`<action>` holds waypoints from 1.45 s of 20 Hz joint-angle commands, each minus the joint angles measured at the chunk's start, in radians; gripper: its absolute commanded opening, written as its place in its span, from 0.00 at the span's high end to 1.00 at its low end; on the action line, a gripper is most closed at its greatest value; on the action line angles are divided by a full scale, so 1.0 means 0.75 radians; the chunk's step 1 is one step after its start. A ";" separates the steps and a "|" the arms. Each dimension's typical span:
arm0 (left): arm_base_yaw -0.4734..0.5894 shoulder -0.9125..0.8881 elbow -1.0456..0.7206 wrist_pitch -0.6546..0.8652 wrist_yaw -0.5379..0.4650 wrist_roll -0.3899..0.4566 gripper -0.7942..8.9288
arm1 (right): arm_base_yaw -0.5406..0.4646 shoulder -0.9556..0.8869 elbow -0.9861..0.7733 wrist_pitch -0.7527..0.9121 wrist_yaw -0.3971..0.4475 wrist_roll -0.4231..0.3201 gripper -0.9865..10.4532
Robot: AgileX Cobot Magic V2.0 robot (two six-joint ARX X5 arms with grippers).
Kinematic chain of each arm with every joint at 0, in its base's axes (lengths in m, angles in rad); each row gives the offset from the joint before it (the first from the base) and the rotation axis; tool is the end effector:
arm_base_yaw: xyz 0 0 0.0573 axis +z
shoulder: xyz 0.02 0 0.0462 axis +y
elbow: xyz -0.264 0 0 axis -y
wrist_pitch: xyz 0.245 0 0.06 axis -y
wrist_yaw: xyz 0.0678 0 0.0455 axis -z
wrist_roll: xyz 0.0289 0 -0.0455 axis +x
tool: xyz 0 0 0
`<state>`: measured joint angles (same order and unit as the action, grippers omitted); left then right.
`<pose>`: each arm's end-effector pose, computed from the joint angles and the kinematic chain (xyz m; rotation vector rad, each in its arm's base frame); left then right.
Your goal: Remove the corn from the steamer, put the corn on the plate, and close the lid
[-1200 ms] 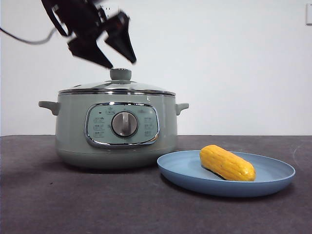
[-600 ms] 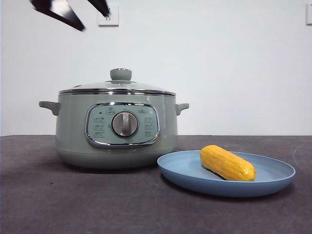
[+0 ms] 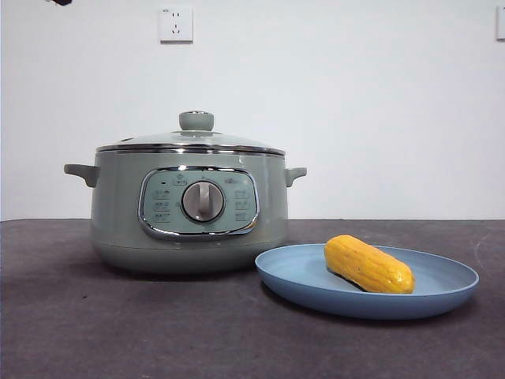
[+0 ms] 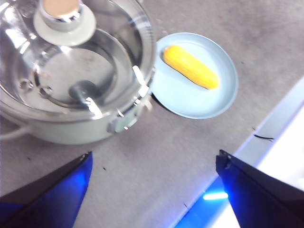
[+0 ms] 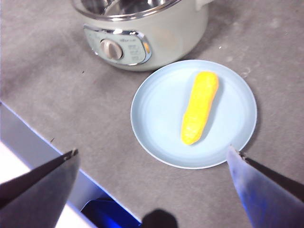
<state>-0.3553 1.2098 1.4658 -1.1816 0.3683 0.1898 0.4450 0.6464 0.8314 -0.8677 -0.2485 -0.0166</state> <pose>0.1891 -0.0813 0.3949 0.1619 0.8782 -0.7578 0.0993 0.0552 0.3061 -0.0836 0.6873 0.6717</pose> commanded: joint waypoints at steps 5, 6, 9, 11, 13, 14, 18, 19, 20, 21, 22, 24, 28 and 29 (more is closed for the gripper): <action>0.002 0.005 -0.006 -0.062 0.005 -0.007 0.69 | 0.003 0.022 -0.015 -0.007 -0.020 -0.014 0.83; 0.002 0.005 -0.006 -0.061 0.005 -0.007 0.80 | 0.003 0.022 -0.015 -0.007 -0.019 -0.014 0.91; 0.002 0.005 -0.006 -0.060 0.005 -0.004 0.93 | 0.003 0.022 -0.015 -0.007 -0.019 -0.014 0.92; 0.002 0.005 -0.006 -0.057 0.005 -0.004 0.93 | 0.003 0.022 -0.015 -0.006 -0.018 -0.014 0.92; 0.003 0.005 -0.006 -0.050 0.004 -0.004 0.93 | 0.003 0.022 -0.015 -0.006 -0.012 -0.014 0.92; 0.003 0.005 -0.006 -0.045 0.004 -0.005 0.93 | 0.003 0.022 -0.015 -0.006 -0.010 -0.013 0.91; 0.003 0.005 -0.006 -0.022 0.001 -0.007 0.92 | 0.003 0.022 -0.015 -0.006 -0.010 -0.014 0.91; 0.003 0.005 -0.006 -0.023 0.001 -0.008 0.92 | 0.003 0.022 -0.015 -0.006 -0.010 -0.014 0.91; 0.003 0.005 -0.006 -0.023 0.001 -0.007 0.92 | 0.003 0.022 -0.015 -0.006 -0.010 -0.014 0.91; 0.003 0.005 -0.006 -0.021 0.001 -0.007 0.92 | 0.003 0.022 -0.015 -0.006 -0.010 -0.014 0.91; 0.003 0.005 -0.006 -0.020 0.001 -0.007 0.92 | 0.003 0.022 -0.015 -0.006 -0.010 -0.014 0.91; 0.003 0.005 -0.006 -0.021 0.001 -0.007 0.92 | 0.003 0.022 -0.015 -0.006 -0.010 -0.014 0.91; 0.003 0.005 -0.006 -0.020 0.000 -0.007 0.92 | 0.003 0.022 -0.015 -0.006 -0.010 -0.014 0.91; 0.003 0.005 -0.006 -0.020 0.001 -0.007 0.92 | 0.003 0.022 -0.015 -0.006 -0.010 -0.014 0.91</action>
<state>-0.3553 1.2125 1.4658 -1.2026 0.3691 0.1867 0.4450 0.6636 0.8314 -0.8749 -0.2584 -0.0227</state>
